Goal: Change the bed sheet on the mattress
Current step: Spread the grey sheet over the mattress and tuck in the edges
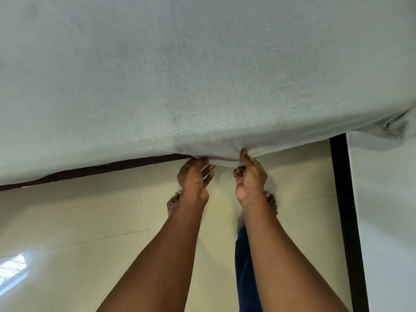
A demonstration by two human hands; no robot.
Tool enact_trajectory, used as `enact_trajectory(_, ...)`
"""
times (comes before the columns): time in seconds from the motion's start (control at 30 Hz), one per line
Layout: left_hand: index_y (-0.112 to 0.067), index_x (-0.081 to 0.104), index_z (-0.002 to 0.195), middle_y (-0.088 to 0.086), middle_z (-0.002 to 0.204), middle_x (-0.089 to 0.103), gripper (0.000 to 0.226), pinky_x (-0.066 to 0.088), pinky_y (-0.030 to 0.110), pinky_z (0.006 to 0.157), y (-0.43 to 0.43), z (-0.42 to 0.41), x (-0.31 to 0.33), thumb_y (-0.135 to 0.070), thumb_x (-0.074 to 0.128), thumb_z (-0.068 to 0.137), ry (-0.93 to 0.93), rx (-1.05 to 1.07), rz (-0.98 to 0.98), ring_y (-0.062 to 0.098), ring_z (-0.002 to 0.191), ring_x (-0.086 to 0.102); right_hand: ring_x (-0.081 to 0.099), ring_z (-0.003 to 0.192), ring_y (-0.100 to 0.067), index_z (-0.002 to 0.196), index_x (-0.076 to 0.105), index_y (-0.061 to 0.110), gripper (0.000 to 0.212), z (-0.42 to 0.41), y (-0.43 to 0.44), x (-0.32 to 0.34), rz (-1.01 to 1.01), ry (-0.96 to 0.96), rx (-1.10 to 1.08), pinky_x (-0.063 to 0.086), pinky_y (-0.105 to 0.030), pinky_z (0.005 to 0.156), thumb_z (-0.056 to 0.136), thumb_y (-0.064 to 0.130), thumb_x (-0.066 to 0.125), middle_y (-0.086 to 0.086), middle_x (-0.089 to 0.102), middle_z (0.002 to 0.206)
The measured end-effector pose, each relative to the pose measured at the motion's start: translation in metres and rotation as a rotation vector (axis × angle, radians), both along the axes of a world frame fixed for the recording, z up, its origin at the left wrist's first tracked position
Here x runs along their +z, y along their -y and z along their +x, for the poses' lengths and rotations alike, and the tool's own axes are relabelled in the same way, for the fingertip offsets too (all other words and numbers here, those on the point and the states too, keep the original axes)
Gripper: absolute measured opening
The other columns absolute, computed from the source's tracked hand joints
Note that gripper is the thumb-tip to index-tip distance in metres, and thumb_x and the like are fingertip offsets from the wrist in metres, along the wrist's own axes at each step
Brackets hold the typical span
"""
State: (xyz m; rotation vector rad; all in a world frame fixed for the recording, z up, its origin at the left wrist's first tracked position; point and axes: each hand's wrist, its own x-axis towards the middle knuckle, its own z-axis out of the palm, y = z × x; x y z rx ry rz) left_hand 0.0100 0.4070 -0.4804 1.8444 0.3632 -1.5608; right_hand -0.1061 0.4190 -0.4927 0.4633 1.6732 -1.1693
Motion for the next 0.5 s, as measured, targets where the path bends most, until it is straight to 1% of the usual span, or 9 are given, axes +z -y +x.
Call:
enact_trajectory(0.1,0.002,0.070,0.100,0.016,0.090,0.071,0.010,0.062,0.031,0.065,0.004,-0.003,-0.003,-0.003,0.071,0.091,0.044,-0.045,0.031,0.021,0.063,0.073,0.060,0.068,-0.015,0.098,0.068,0.007,0.018,-0.002,0.014,-0.008,0.069,-0.226,0.069,0.052,-0.027,0.056,0.085,0.012,0.080,-0.004,0.069,0.084)
enact_trajectory(0.17,0.002,0.067,0.089,0.017,0.084,0.069,0.005,0.064,0.032,0.065,0.008,-0.004,-0.003,-0.002,0.072,0.090,0.061,-0.062,0.050,0.023,0.062,0.072,0.067,0.079,-0.017,0.098,0.066,0.013,0.012,0.001,0.010,-0.005,0.152,-0.496,0.160,0.060,-0.037,0.071,0.087,0.014,0.070,-0.001,0.072,0.093)
enact_trajectory(0.2,0.002,0.066,0.086,0.017,0.081,0.069,0.007,0.064,0.033,0.064,0.009,-0.005,-0.004,-0.001,0.072,0.090,0.068,-0.072,0.060,0.024,0.062,0.072,0.067,0.083,-0.016,0.097,0.064,0.017,0.011,0.002,0.002,0.001,0.164,-0.694,0.272,0.059,-0.040,0.077,0.087,0.015,0.066,0.000,0.070,0.096)
enact_trajectory(0.23,0.003,0.065,0.084,0.018,0.079,0.068,0.009,0.063,0.033,0.062,0.011,-0.004,-0.005,0.000,0.072,0.089,0.073,-0.078,0.067,0.025,0.061,0.072,0.064,0.087,-0.015,0.098,0.063,0.018,0.013,0.005,-0.009,0.009,0.108,-0.879,0.433,0.056,-0.038,0.080,0.086,0.012,0.063,0.001,0.067,0.100)
enact_trajectory(0.3,0.005,0.064,0.082,0.019,0.076,0.069,0.011,0.063,0.034,0.061,0.015,-0.003,-0.005,0.001,0.073,0.088,0.082,-0.090,0.087,0.027,0.059,0.071,0.059,0.100,-0.015,0.106,0.064,0.017,0.023,0.012,-0.030,0.023,-0.130,-1.108,0.859,0.048,-0.029,0.086,0.086,0.007,0.060,0.001,0.060,0.111)
enact_trajectory(0.37,0.008,0.066,0.083,0.021,0.074,0.071,0.010,0.063,0.035,0.060,0.020,-0.002,-0.006,0.002,0.074,0.085,0.095,-0.098,0.111,0.028,0.057,0.070,0.055,0.120,-0.015,0.123,0.064,0.017,0.040,0.017,-0.041,0.022,-0.306,-1.150,1.282,0.043,-0.029,0.101,0.085,0.004,0.059,0.002,0.060,0.126)
enact_trajectory(0.4,0.008,0.067,0.083,0.021,0.075,0.073,0.009,0.063,0.035,0.060,0.022,-0.002,-0.006,0.002,0.075,0.083,0.097,-0.099,0.122,0.029,0.060,0.071,0.051,0.129,-0.016,0.132,0.061,0.016,0.050,0.019,-0.040,0.017,-0.344,-1.153,1.450,0.040,-0.032,0.109,0.084,0.004,0.059,0.001,0.059,0.135)
enact_trajectory(0.43,0.007,0.068,0.083,0.020,0.078,0.075,0.009,0.063,0.036,0.060,0.023,-0.001,-0.005,0.003,0.076,0.081,0.096,-0.098,0.127,0.029,0.064,0.072,0.048,0.136,-0.018,0.139,0.056,0.013,0.057,0.022,-0.036,0.012,-0.348,-1.164,1.579,0.037,-0.037,0.114,0.083,0.006,0.059,-0.002,0.056,0.142)
enact_trajectory(0.5,0.001,0.068,0.080,0.016,0.084,0.076,0.010,0.063,0.038,0.065,0.025,0.002,-0.012,0.000,0.078,0.080,0.100,-0.135,0.129,0.029,0.071,0.073,0.044,0.141,-0.024,0.144,0.052,0.009,0.063,0.030,-0.023,0.005,-0.283,-1.210,1.746,0.035,-0.045,0.117,0.082,0.016,0.064,-0.007,0.053,0.146)
